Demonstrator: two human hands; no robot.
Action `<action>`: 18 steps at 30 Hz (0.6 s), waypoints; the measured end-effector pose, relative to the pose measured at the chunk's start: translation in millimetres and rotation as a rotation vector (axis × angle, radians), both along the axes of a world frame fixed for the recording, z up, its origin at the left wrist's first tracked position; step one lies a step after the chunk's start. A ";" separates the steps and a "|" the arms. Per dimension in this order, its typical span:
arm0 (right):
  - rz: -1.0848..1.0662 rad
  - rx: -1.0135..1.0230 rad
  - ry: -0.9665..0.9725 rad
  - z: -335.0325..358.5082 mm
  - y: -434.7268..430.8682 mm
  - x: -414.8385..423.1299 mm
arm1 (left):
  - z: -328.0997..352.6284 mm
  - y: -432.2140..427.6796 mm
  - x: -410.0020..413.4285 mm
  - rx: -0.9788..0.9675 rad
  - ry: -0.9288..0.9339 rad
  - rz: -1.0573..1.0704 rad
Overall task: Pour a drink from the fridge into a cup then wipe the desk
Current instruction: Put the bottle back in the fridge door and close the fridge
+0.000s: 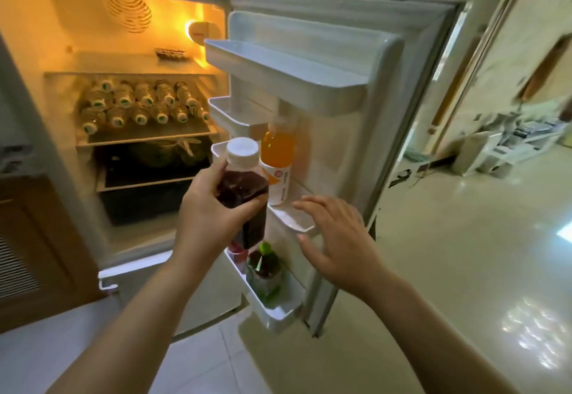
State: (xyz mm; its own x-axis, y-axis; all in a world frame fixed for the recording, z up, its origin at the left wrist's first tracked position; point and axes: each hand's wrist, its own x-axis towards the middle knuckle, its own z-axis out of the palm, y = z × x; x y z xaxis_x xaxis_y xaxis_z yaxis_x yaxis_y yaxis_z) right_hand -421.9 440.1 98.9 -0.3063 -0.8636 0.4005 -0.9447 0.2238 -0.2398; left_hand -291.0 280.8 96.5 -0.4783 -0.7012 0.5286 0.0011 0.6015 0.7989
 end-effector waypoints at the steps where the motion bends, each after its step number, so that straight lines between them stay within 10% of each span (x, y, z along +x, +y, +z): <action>1: -0.008 0.001 0.016 3.0 8.3 -3.0 | 7.7 4.1 -11.1 0.006 0.035 -0.027; 18: -0.107 -0.063 0.135 1.7 68.9 -43.5 | -18.1 24.1 -123.3 0.063 -0.045 -0.014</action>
